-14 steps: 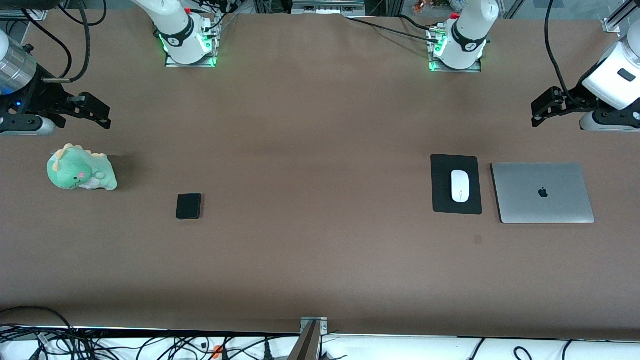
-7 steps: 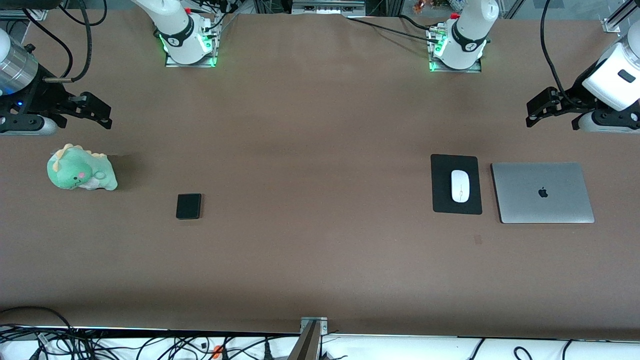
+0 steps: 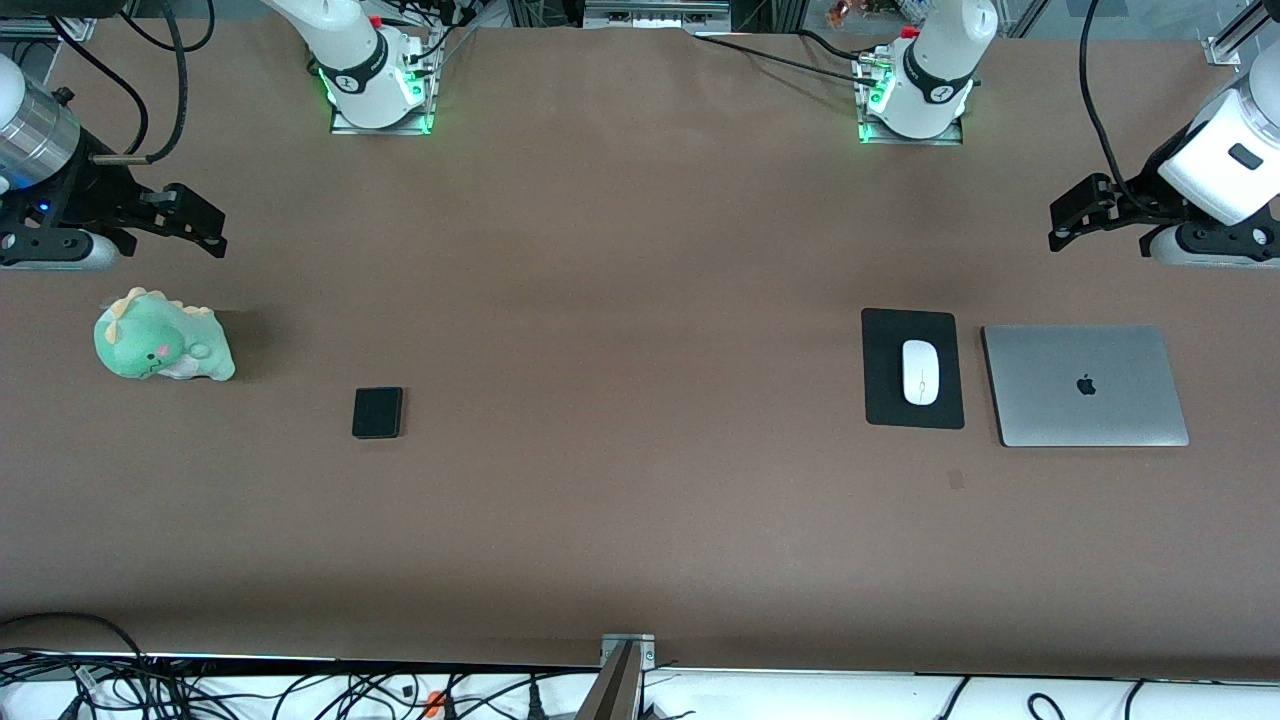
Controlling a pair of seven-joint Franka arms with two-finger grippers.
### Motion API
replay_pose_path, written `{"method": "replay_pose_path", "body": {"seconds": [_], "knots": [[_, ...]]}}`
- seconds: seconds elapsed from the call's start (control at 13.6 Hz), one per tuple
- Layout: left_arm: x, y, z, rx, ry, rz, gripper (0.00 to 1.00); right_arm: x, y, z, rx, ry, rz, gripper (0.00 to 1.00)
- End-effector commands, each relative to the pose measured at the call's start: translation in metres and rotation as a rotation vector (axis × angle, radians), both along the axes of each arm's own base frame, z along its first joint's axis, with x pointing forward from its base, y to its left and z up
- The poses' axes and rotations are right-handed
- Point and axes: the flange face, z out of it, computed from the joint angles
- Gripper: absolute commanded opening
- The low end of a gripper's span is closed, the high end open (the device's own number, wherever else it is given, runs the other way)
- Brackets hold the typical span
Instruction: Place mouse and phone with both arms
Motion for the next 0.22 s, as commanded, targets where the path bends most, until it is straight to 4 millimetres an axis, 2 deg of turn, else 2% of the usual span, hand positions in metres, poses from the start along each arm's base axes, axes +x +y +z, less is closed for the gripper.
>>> {"method": "replay_pose_path", "body": {"seconds": [0.0,0.15], "knots": [[0.0008,-0.0005,0.0042,-0.012,0.009,-0.004,1.00,0.0010,0.0018,0.0055,-0.010,0.004,0.006,1.00],[0.0008,-0.0005,0.0042,-0.012,0.009,-0.004,1.00,0.0006,0.0017,0.0063,-0.009,0.003,0.005,1.00]]}}
